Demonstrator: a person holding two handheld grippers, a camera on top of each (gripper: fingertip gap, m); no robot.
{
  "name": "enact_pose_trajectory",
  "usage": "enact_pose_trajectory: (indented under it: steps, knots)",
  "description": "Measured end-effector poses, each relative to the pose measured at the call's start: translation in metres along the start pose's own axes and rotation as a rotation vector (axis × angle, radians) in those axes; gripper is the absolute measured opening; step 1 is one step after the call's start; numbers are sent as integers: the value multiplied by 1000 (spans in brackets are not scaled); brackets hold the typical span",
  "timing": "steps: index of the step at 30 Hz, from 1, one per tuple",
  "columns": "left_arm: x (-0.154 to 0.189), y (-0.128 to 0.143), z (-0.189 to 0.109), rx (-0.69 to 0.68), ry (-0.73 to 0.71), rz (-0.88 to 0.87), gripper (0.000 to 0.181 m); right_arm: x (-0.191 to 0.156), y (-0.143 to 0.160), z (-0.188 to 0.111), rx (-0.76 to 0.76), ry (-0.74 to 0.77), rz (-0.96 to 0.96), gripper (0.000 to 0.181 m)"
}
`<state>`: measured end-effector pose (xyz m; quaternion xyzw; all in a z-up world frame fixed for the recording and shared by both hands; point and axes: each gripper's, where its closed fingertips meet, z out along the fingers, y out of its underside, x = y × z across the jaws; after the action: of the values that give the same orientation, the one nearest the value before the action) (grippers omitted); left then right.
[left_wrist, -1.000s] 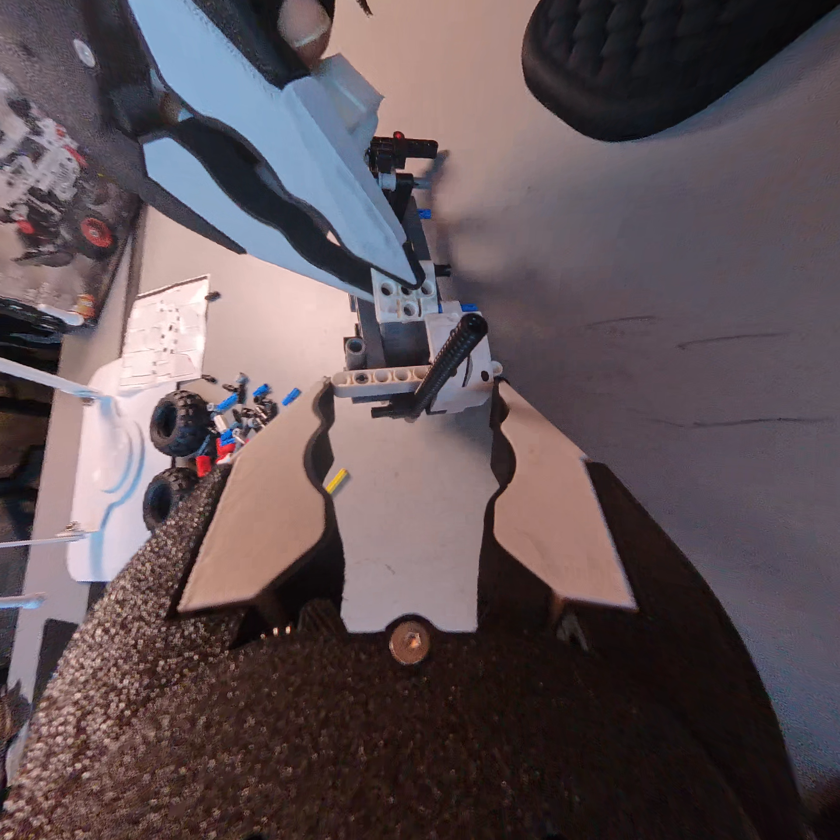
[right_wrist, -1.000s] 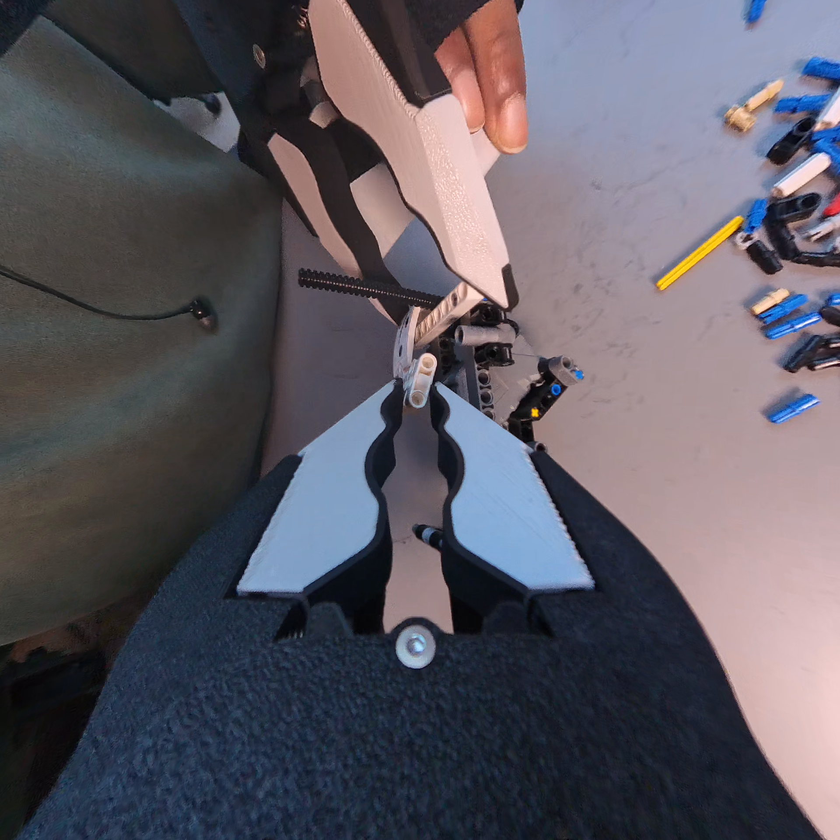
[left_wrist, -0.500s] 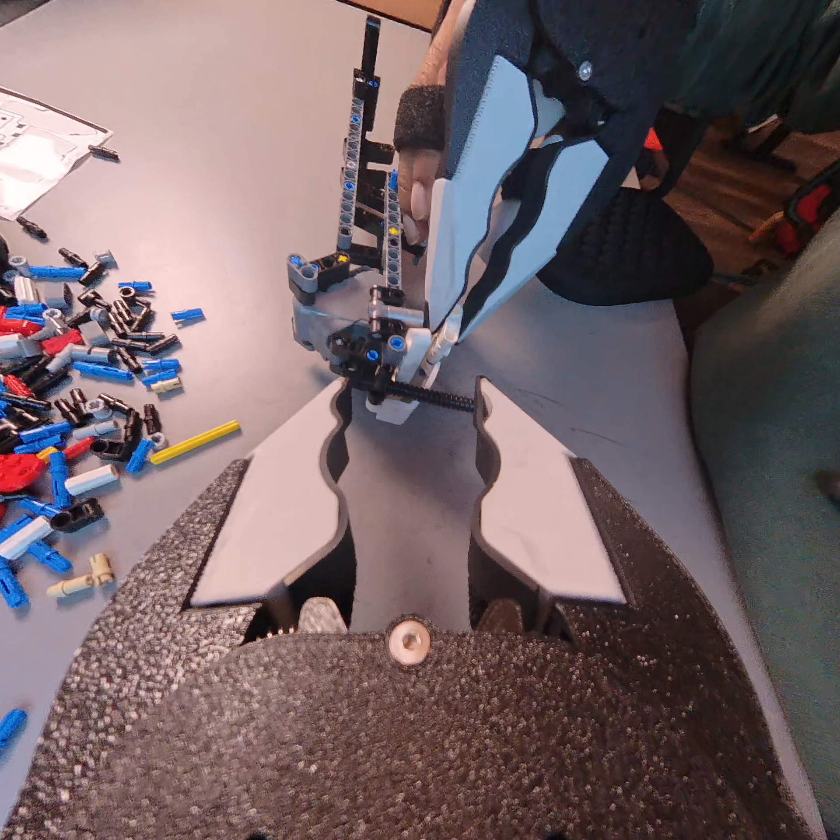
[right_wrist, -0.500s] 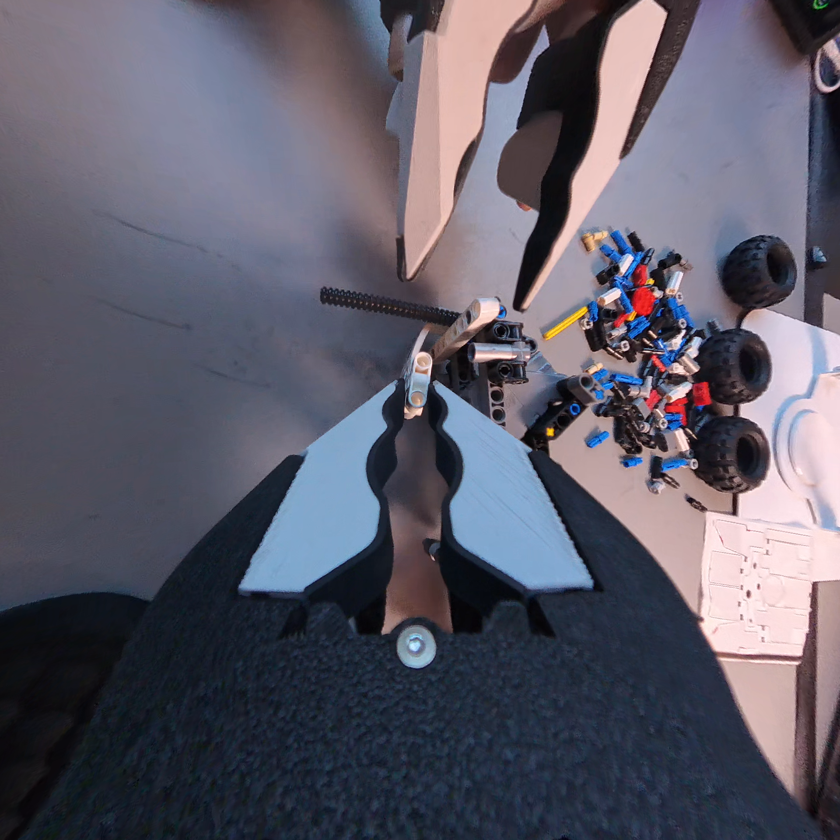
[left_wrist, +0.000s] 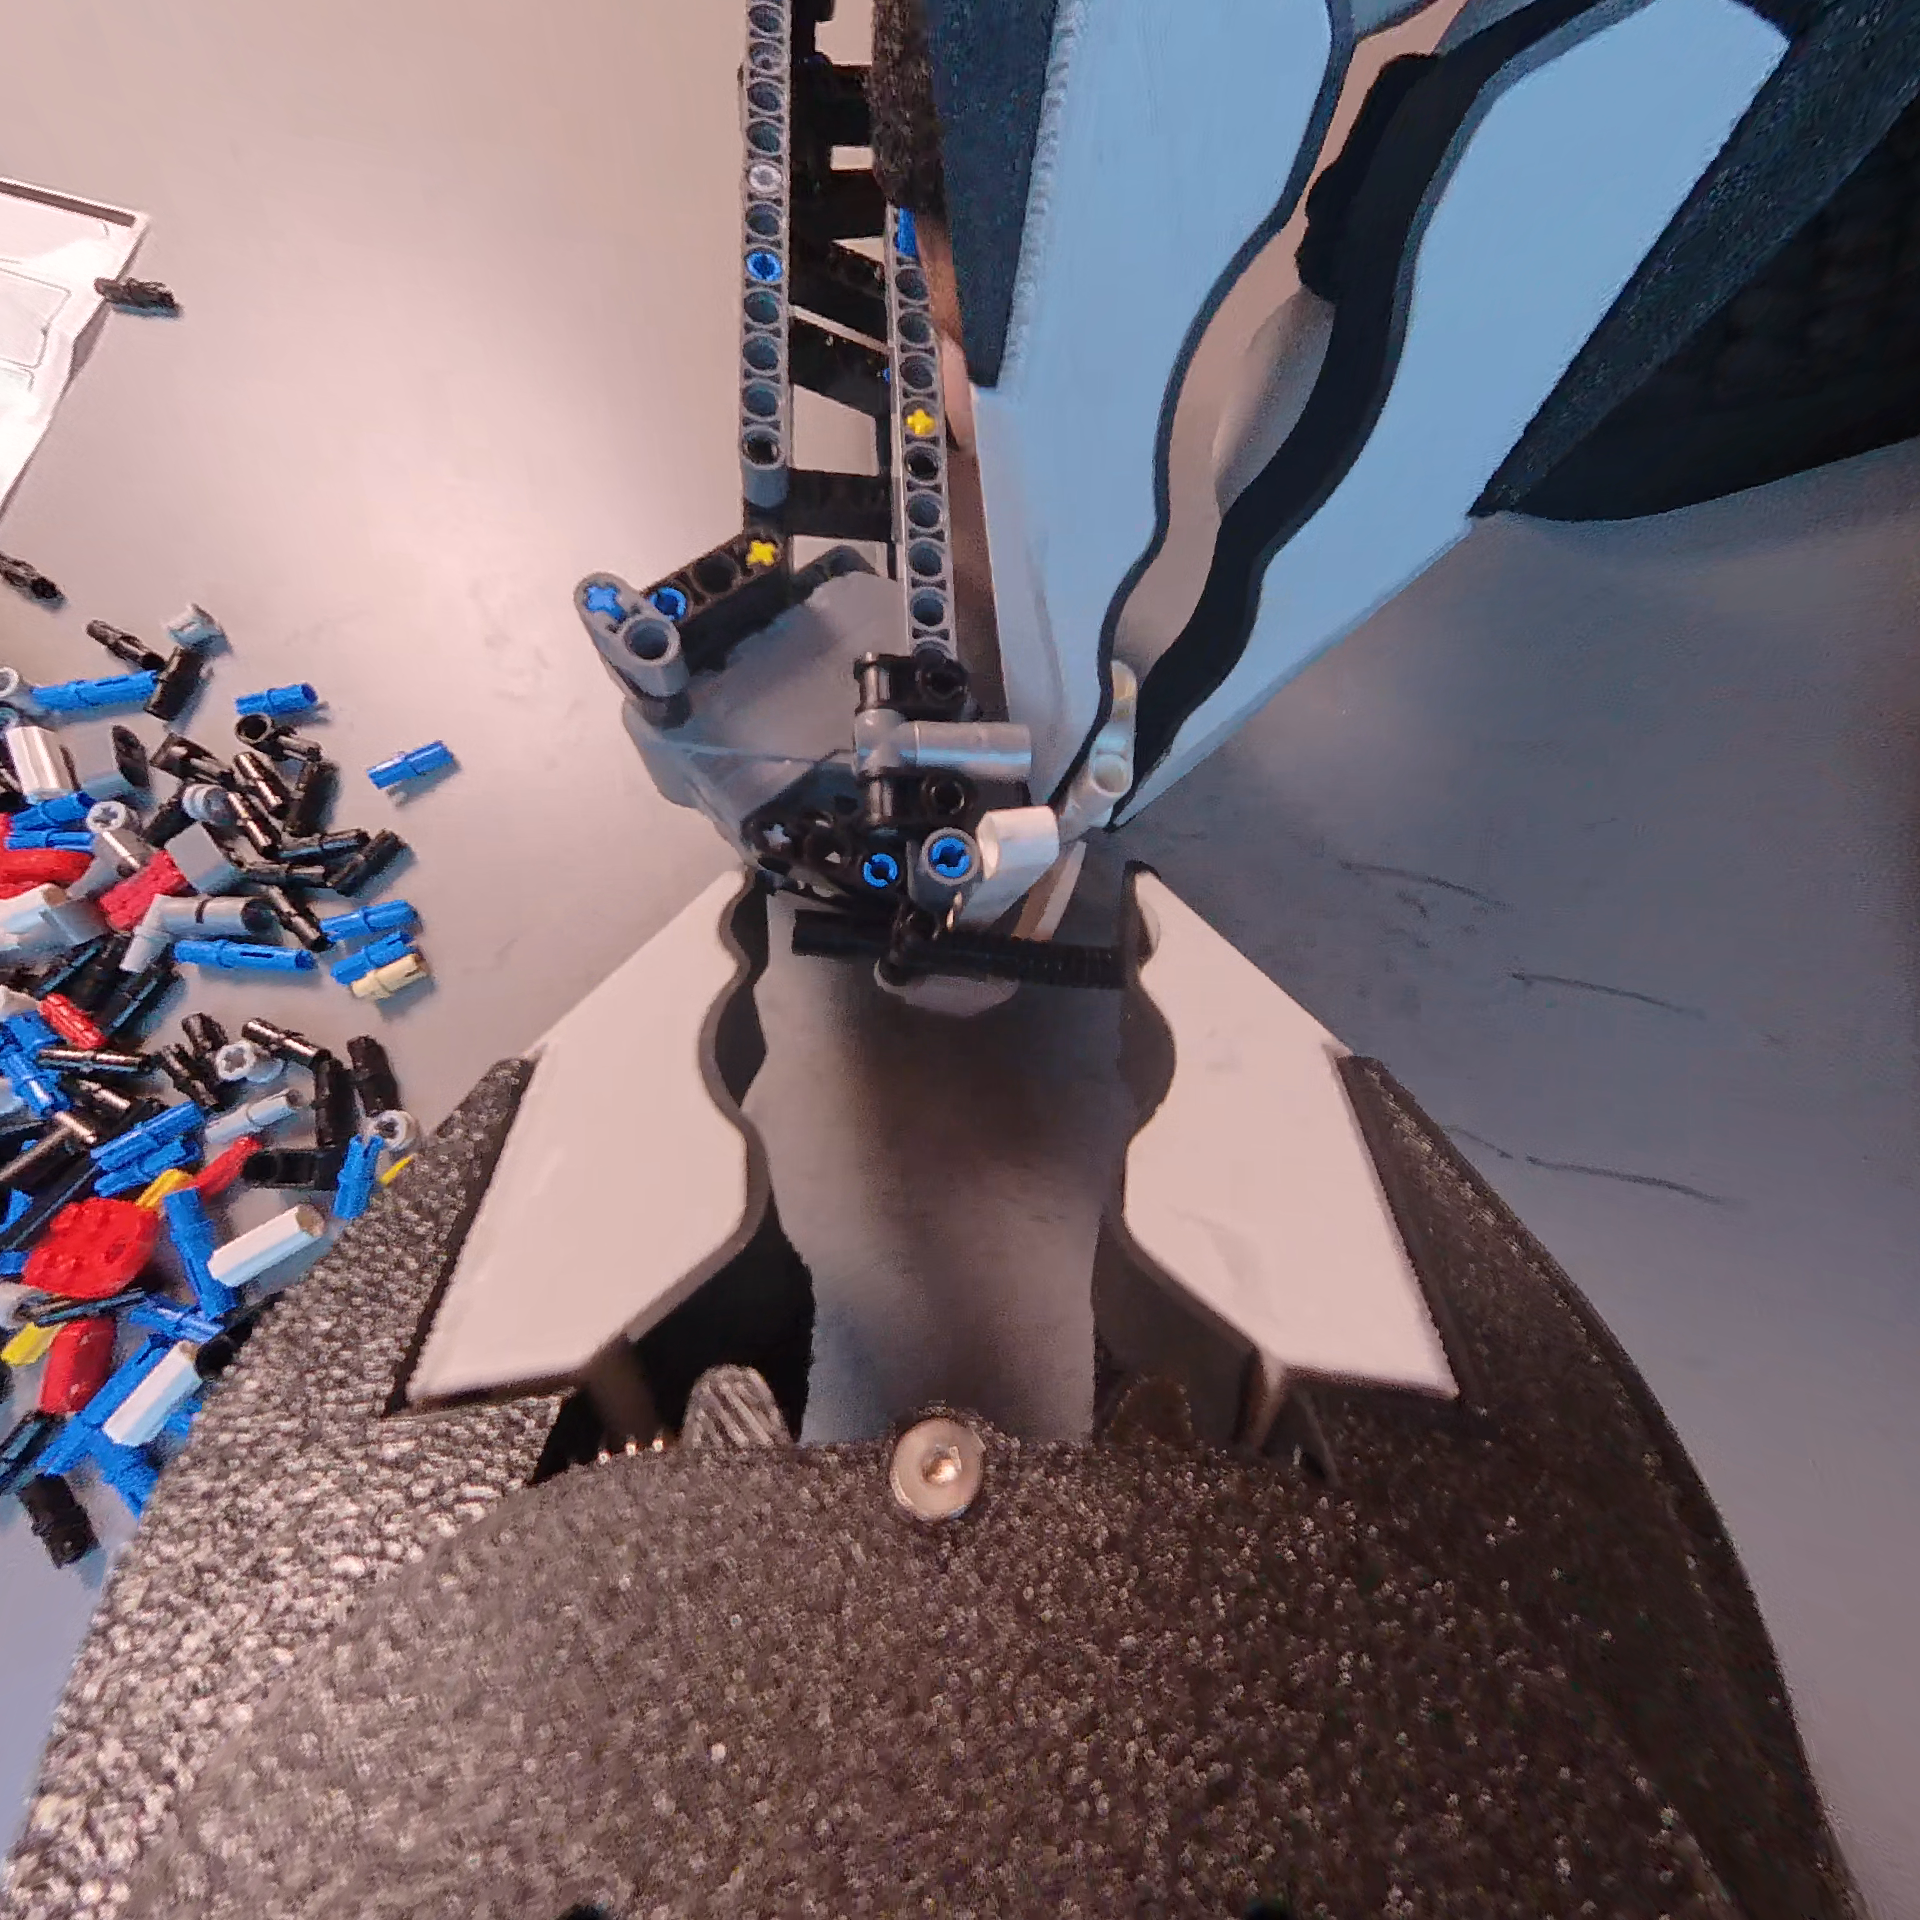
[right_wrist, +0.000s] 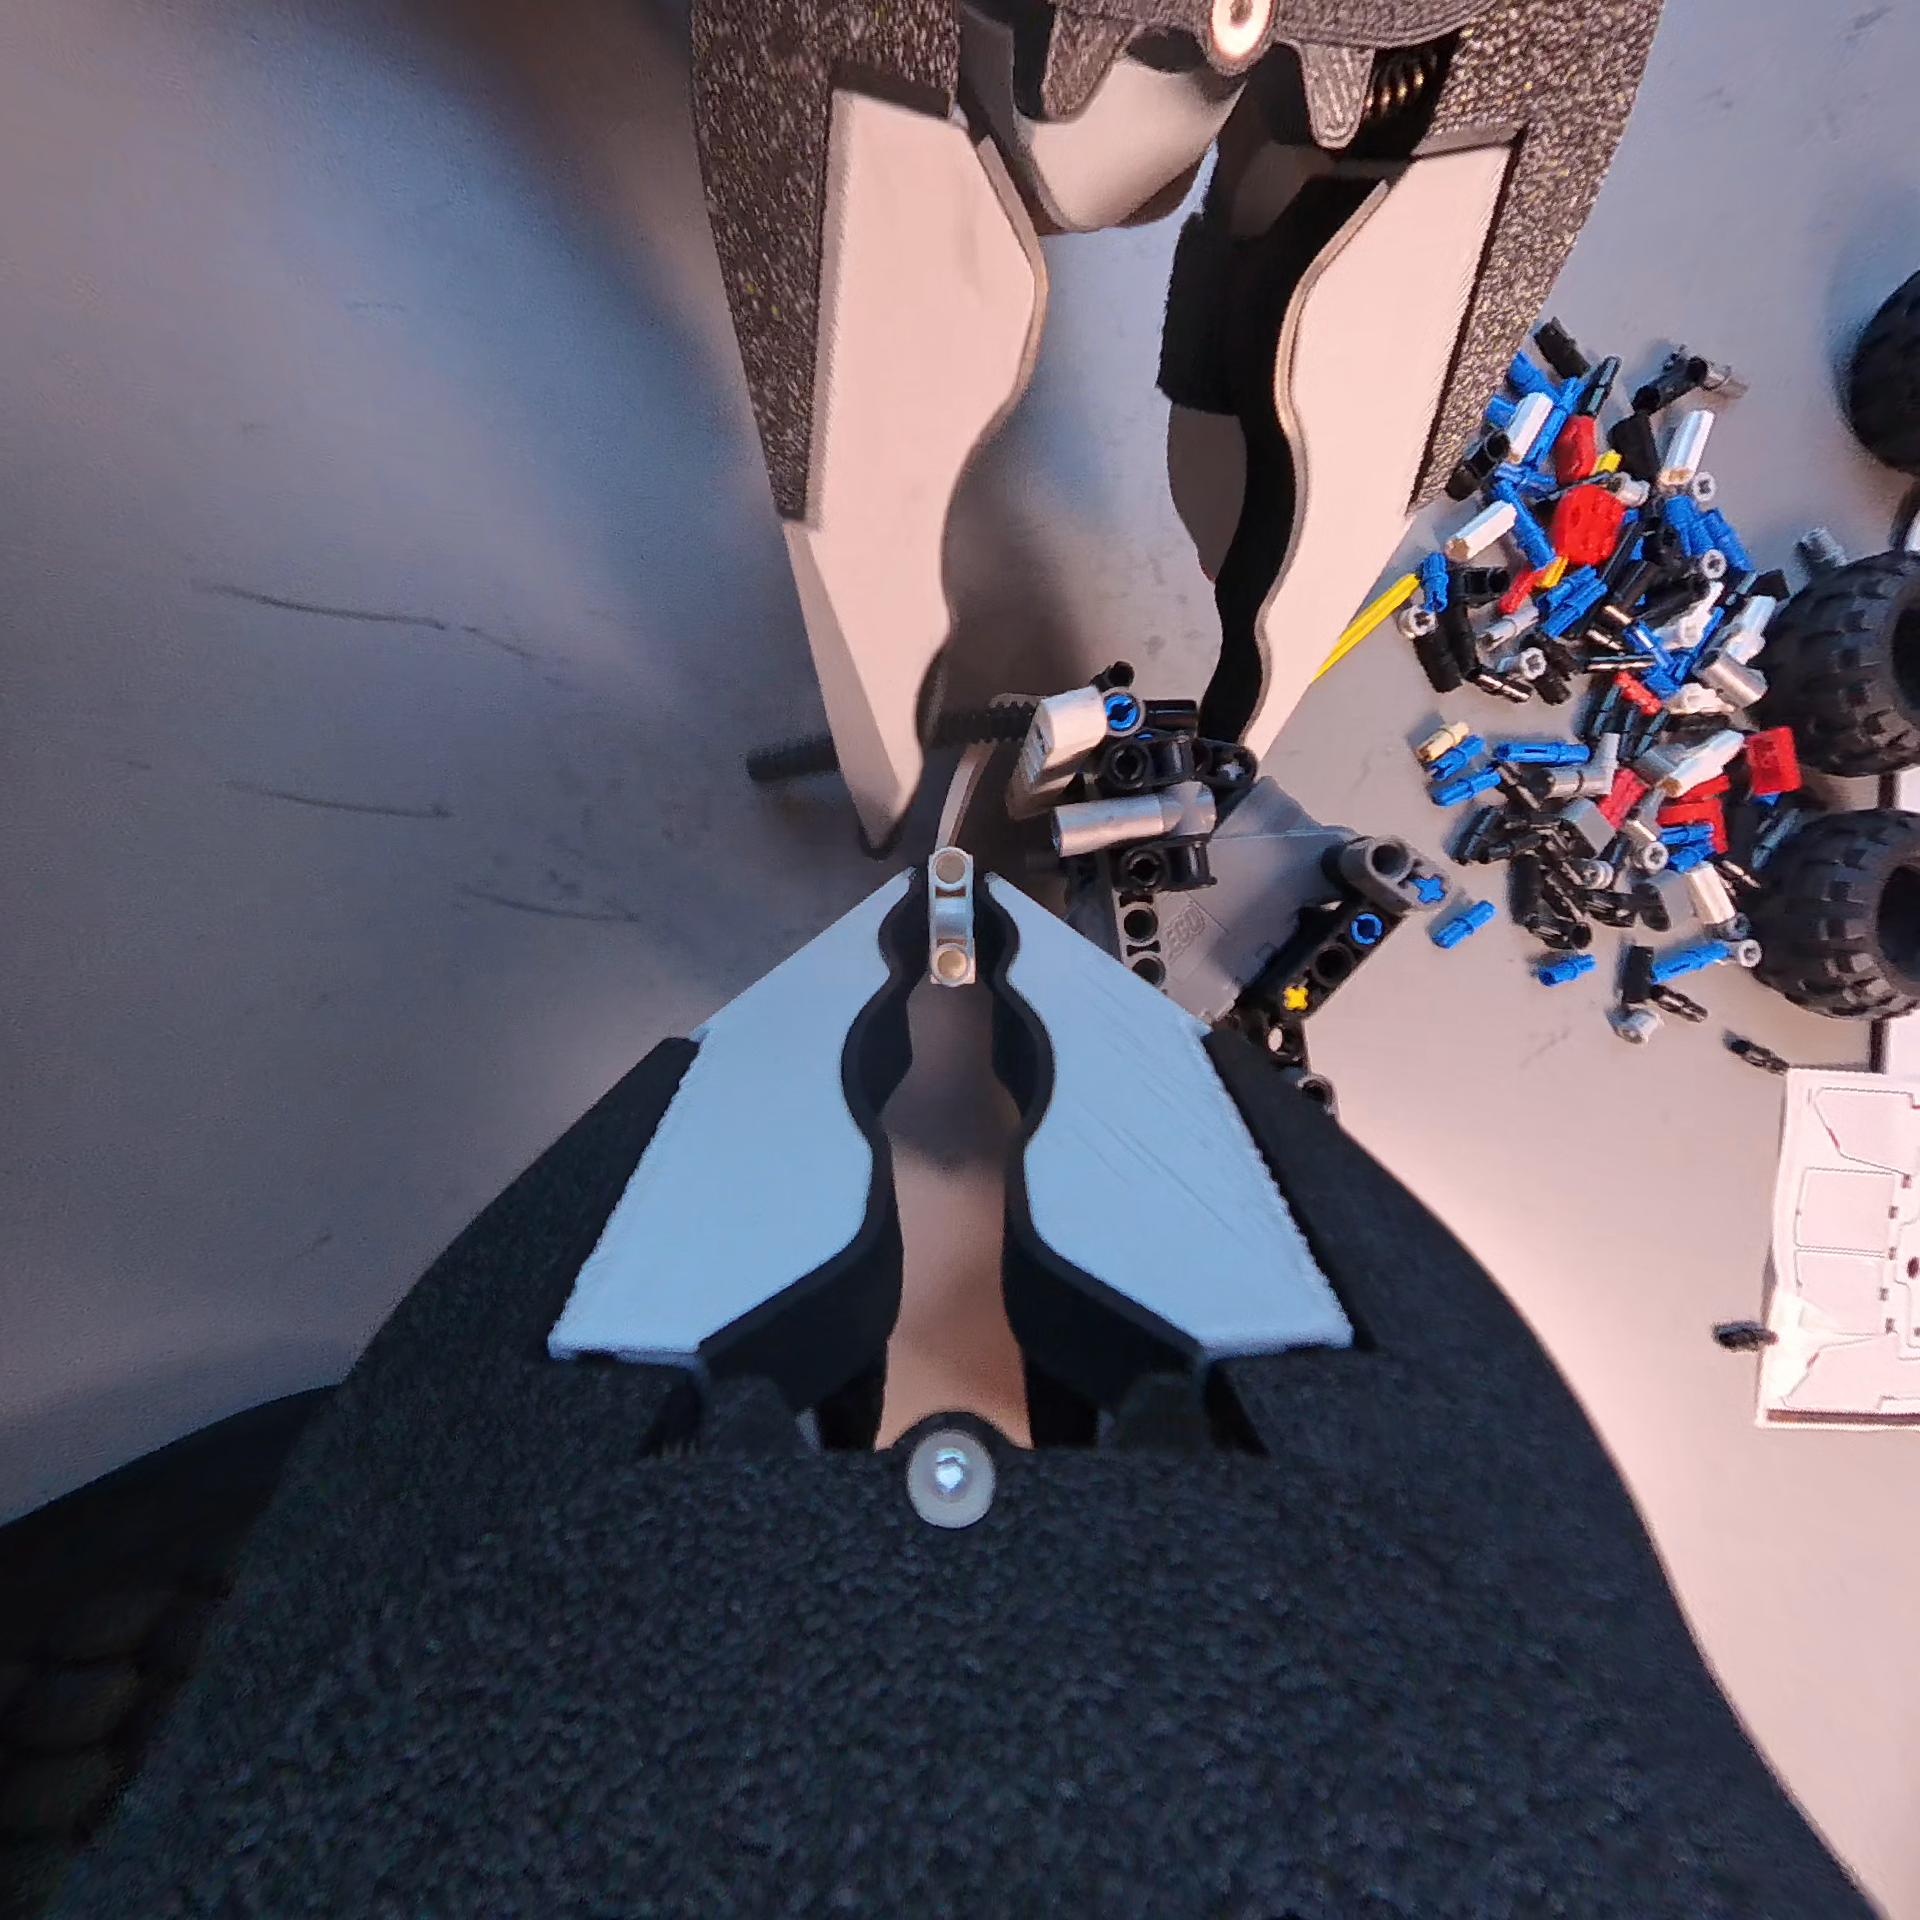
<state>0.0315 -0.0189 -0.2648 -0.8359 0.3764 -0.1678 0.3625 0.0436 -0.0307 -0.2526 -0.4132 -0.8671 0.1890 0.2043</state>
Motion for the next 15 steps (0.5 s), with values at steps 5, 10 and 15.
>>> enact_pose_trajectory:
  steps: [5, 10, 15]
  knots:
    - [-3, 3, 0, -46, -35, -16, 56, 0, -7, -3, 53, -5, -7, 6]
    - [9, 0, 9, -60, -19, -8, 45, 18, -52, -44, 300, -17, 93, 5]
    - [4, 2, 6, -53, -36, -32, 46, 19, -55, -71, 441, -81, 209, 6]
